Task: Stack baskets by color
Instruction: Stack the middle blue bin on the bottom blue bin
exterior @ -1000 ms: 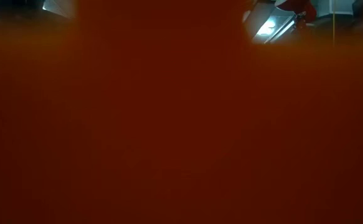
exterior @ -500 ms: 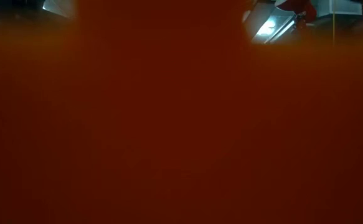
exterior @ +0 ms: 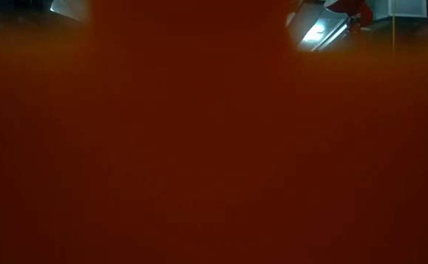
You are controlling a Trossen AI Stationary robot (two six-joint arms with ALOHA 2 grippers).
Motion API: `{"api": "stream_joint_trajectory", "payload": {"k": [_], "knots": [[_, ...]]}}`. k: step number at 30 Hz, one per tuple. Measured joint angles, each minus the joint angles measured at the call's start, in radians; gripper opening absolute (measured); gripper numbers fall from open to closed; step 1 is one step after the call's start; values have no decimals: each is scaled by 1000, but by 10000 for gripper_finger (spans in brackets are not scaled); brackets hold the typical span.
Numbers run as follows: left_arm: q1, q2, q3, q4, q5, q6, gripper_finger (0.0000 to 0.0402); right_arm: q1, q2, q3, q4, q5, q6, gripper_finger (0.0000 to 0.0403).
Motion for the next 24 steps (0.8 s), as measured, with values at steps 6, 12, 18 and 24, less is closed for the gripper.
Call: {"api": "stream_joint_trajectory", "payload": {"k": [6,12,18,24], "knots": [[0,0,0,0,0,0,14,0,0,-10,61,-20,-7,111],[0,0,0,-1,0,0,14,-21,0,-89,162,-87,-9,111],[0,0,0,-2,0,1,14,-60,0,-101,159,-126,-115,111],[0,0,0,-23,0,1,14,-97,0,-101,134,-186,-181,111]]}}
